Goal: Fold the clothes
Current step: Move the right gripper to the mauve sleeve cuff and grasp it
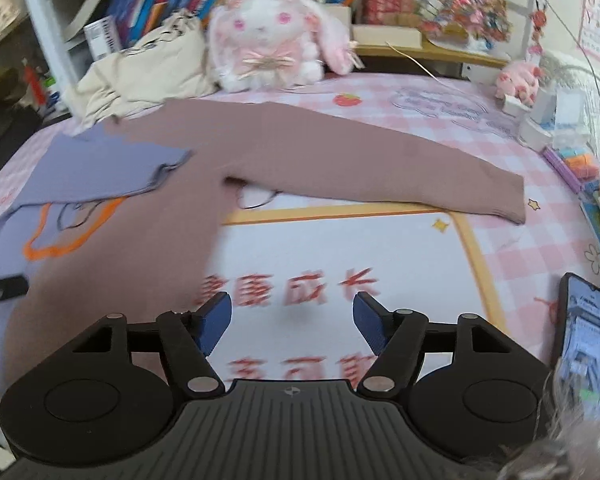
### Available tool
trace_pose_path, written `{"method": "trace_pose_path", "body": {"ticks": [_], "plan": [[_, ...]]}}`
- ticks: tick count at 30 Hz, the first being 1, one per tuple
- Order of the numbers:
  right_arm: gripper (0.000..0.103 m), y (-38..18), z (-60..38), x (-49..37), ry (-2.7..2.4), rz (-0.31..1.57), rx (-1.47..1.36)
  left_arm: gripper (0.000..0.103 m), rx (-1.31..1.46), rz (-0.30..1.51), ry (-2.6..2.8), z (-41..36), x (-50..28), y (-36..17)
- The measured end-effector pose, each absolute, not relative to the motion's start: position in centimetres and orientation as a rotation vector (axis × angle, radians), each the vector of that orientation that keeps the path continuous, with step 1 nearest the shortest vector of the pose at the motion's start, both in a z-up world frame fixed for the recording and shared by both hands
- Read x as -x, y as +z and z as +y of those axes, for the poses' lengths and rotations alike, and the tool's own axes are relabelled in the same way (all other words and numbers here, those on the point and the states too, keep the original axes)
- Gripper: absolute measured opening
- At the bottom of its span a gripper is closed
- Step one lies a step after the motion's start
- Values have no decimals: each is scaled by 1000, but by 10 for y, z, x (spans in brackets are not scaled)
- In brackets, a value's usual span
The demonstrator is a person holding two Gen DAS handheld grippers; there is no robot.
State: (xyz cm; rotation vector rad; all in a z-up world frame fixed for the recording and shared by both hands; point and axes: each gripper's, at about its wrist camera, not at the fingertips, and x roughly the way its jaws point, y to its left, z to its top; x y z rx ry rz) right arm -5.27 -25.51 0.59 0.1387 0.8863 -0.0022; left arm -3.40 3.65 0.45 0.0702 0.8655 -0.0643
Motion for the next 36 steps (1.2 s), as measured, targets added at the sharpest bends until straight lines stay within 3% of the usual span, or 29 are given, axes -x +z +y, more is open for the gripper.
{"method": "trace_pose_path", "body": {"ticks": [10,16,27,29,31,36], "plan": [[66,-2,-343,13,-30,897,-203,91,-79,887,67,-14,58,-1],[66,-8,-395,-4,-122,900,-320,97,-106,891,127,-33,70,0],[63,-18,-436,-17,-154,884,-458,97,-169,906,179,-49,77,3],[58,-19,-439,-17,-147,869,-479,97,-171,912,187,-49,79,2],[44,-20,-441,-17,-141,854,-501,97,-173,918,195,-48,80,2],[37,-23,-449,-18,-126,816,-557,97,-181,929,208,-47,84,1]]}}
